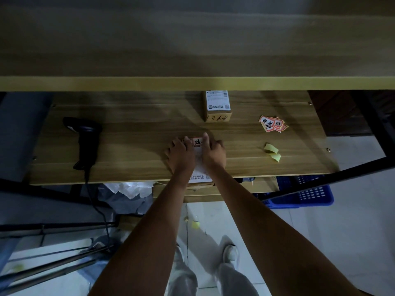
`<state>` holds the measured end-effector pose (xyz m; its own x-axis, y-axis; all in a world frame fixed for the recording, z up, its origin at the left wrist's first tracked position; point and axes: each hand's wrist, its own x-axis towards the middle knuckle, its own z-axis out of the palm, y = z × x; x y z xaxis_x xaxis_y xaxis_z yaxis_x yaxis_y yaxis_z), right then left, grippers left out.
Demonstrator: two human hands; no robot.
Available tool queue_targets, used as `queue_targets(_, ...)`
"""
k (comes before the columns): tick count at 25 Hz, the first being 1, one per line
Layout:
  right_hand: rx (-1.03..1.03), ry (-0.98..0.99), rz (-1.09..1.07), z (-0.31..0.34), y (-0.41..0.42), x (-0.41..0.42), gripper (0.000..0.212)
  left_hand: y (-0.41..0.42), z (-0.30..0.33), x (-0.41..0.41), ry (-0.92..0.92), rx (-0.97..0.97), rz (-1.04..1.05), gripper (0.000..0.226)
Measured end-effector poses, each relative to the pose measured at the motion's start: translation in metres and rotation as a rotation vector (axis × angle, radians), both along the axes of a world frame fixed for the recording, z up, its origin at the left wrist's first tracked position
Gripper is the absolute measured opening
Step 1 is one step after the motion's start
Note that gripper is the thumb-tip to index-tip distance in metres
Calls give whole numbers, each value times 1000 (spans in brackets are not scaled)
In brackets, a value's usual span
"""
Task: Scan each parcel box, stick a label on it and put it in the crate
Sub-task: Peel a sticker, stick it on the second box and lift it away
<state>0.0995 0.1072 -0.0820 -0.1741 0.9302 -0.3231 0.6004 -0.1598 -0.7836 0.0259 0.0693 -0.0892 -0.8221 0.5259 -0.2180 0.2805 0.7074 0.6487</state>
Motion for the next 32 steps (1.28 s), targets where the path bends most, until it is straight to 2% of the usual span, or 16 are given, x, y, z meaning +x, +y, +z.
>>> queue_targets(6,40,-93,94,0,1,-1,50,0,-1,0,-22,40,24,56)
queue_targets(10,22,-35,31,4,-1,1,48,0,2,1,-6,15,-5,63)
queue_targets(14,-11,6,13,4,-2,1,57,-1,5,2,9,-34,-47,74)
queue_targets(20,-40,21,-19,7,0,2,47,0,-1,0,21,-11,-8,55)
queue_targets(23,-45,3,23,4,-1,2,55,-1,0,1,20,4,-17,63)
queue_targets(26,-33,-18,25,3,1,2,52,-1,1,1,23,-41,-43,70)
queue_targets(32,-36,0,-3,-4,2,-1,51,-2,2,0,-3,-17,-33,61)
